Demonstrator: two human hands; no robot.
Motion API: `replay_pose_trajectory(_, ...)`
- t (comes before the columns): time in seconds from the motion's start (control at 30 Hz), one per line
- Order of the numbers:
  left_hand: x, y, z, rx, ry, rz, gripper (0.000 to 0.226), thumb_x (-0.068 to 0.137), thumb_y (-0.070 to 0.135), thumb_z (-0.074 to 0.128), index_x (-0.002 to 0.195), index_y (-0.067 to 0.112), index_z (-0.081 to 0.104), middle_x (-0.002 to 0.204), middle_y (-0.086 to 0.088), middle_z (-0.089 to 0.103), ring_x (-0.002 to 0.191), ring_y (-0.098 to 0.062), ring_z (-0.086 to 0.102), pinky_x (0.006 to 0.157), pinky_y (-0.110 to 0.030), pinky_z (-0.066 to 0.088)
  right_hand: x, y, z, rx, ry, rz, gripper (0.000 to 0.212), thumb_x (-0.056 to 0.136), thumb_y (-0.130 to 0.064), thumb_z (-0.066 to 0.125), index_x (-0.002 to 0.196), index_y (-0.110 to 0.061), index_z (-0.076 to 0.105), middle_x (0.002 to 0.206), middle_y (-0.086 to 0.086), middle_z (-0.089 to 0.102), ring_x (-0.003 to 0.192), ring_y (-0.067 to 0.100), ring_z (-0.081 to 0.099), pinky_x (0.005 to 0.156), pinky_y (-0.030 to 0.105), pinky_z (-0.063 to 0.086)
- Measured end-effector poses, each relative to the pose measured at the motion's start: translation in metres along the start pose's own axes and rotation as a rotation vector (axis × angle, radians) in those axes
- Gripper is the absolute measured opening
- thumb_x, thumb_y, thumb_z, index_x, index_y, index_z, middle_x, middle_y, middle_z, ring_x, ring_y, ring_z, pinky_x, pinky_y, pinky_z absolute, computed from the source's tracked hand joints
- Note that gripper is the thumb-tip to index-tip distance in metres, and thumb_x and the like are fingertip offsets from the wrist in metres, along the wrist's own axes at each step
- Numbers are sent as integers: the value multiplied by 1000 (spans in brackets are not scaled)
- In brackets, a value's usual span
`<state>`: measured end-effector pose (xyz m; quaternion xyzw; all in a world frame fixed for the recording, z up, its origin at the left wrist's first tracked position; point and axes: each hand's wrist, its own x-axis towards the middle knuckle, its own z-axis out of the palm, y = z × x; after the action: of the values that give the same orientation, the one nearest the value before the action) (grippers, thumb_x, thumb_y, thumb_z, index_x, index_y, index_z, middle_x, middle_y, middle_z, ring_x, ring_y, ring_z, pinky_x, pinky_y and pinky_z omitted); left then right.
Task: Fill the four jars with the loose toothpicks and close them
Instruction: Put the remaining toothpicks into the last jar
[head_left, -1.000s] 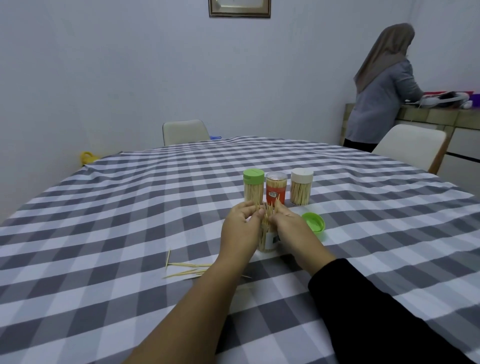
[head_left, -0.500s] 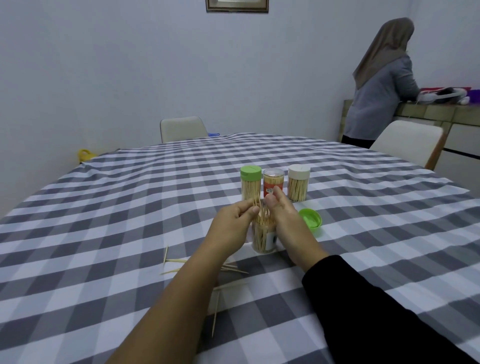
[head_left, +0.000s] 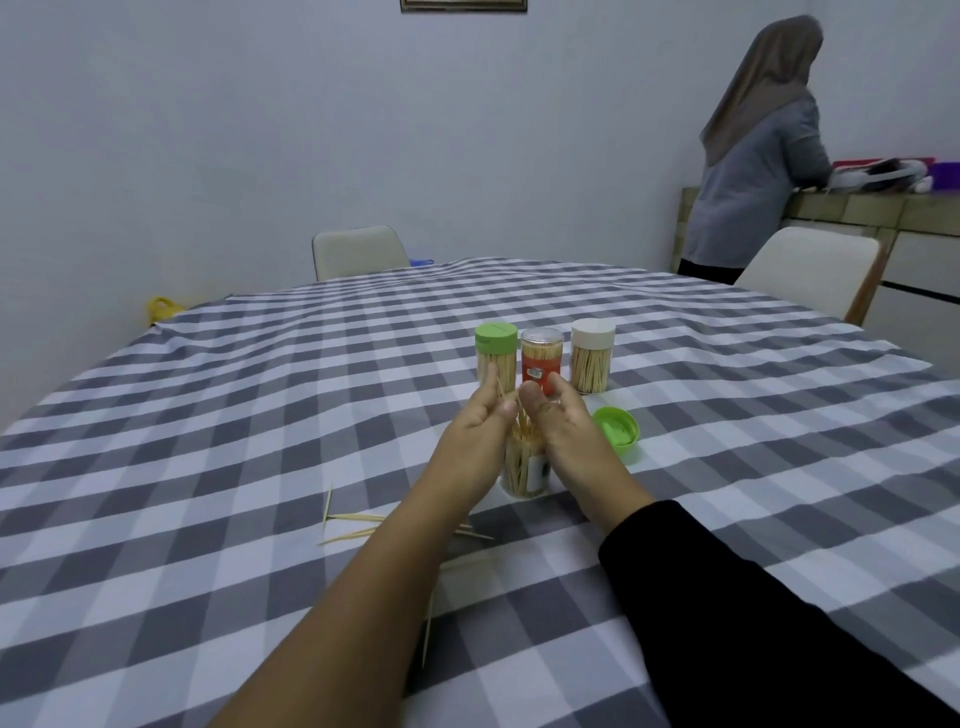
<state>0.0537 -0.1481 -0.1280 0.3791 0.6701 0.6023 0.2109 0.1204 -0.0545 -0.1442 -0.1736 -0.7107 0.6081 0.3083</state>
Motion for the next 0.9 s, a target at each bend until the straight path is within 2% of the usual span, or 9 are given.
replay_pose_trajectory(0.07, 1, -1, 2, -9, -7, -4, 45, 102, 30, 38, 145, 39, 30, 146, 9, 42, 133, -14, 41, 111, -34, 34, 2, 1, -2, 43, 0, 8, 102, 60, -83, 54, 143, -28, 33, 121, -6, 63, 108, 8, 62, 96, 33, 48)
replay_pose_trajectory(0.2, 2, -2, -1, 25, -28, -11, 56, 101, 15, 35, 149, 39, 21, 144, 7, 45, 129, -12, 45, 108, -33, 35, 1, 1, -6, 64, 33, 0, 88, 67, -88, 29, 132, -30, 48, 113, -4, 68, 103, 13, 66, 93, 38, 51)
replay_pose_trajectory(0.3, -2, -3, -1, 137, -129, 28, 76, 91, 9, 51, 149, 41, 13, 119, 23, 56, 108, 4, 56, 95, -23, 46, 2, 4, -8, 41, 65, 24, 79, 74, -80, 27, 133, -30, 45, 117, -4, 65, 107, 14, 63, 92, 36, 50)
replay_pose_trajectory(0.4, -6, -3, 0, 258, -151, 51, 91, 83, 6, 63, 149, 39, 10, 99, 35, 49, 84, 19, 57, 68, -5, 46, 5, 0, -9, 23, 90, 46, 57, 85, -65, 30, 128, -31, 46, 113, -8, 63, 103, 9, 62, 79, 21, 50)
replay_pose_trajectory(0.5, -8, -3, 0, 275, -133, 70, 85, 82, 12, 69, 147, 37, 21, 104, 29, 51, 86, 19, 56, 66, -4, 46, 12, -3, -7, 4, 97, 80, 54, 91, -59, 36, 135, -27, 41, 117, -7, 59, 108, 12, 58, 90, 29, 48)
replay_pose_trajectory(0.6, -7, -4, 0, 280, -115, 89, 69, 81, 11, 71, 129, 43, 33, 106, 23, 50, 86, 17, 56, 65, -4, 46, 17, -3, -4, 8, 58, 116, 62, 88, -56, 49, 139, -23, 38, 127, -3, 58, 109, 14, 59, 98, 37, 47)
replay_pose_trajectory(0.7, -2, -11, -4, 287, -98, 77, 61, 77, 15, 76, 123, 37, 43, 116, 14, 49, 97, 5, 56, 70, -6, 48, 10, -11, -4, -12, 50, 84, 67, 88, -56, 48, 144, -22, 33, 128, -6, 53, 110, 11, 54, 97, 32, 45)
replay_pose_trajectory(0.77, 1, -14, -6, 271, -127, 37, 60, 75, 15, 77, 123, 33, 46, 119, 9, 55, 101, -2, 60, 77, -15, 54, 4, -14, -5, -84, 14, 33, 69, 84, -61, 48, 144, -29, 32, 129, -10, 52, 115, 9, 52, 102, 32, 42)
replay_pose_trajectory(0.9, 3, -16, -6, 265, -157, 13, 67, 77, -1, 71, 131, 28, 41, 104, 15, 60, 94, -2, 62, 65, -15, 54, -6, -12, 2, -264, -57, -97, 62, 85, -32, 68, 141, -32, 41, 123, -14, 57, 113, 2, 53, 96, 16, 39)
